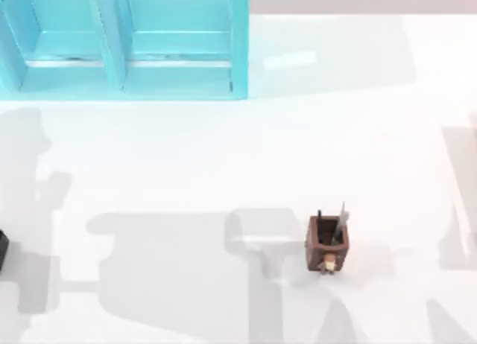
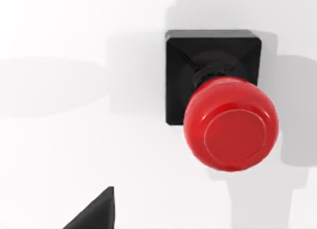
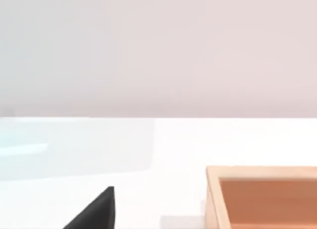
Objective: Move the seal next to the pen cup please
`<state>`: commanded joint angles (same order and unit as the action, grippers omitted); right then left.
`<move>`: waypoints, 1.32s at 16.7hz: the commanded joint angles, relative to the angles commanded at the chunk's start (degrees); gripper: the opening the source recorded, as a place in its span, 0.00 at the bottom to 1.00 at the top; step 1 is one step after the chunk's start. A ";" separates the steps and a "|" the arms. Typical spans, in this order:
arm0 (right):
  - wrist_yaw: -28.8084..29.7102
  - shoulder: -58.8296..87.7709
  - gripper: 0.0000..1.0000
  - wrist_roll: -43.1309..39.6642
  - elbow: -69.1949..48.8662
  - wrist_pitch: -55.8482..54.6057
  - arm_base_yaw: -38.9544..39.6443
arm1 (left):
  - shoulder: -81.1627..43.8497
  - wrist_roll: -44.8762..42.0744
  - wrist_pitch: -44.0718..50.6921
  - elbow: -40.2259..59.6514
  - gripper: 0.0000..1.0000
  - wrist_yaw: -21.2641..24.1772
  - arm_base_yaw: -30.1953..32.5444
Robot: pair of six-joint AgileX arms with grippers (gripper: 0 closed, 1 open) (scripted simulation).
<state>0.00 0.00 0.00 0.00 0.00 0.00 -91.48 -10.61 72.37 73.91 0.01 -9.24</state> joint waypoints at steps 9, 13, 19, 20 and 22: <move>0.00 0.00 1.00 0.00 0.00 0.00 0.00 | -5.16 -0.31 -20.21 -14.72 1.00 0.01 -0.44; 0.00 0.00 1.00 0.00 0.00 0.00 0.00 | -5.91 -0.39 -22.81 -17.00 1.00 0.01 -0.50; 0.00 0.00 1.00 0.00 0.00 0.00 0.00 | -5.91 -0.39 -22.81 -17.00 0.70 0.01 -0.50; 0.00 0.00 1.00 0.00 0.00 0.00 0.00 | -5.91 -0.39 -22.81 -17.00 0.62 0.01 -0.50; 0.00 0.00 1.00 0.00 0.00 0.00 0.00 | -5.91 -0.39 -22.81 -17.00 0.47 0.01 -0.50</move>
<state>0.00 0.00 0.00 0.00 0.00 0.00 -97.39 -11.00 49.56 56.92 0.02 -9.74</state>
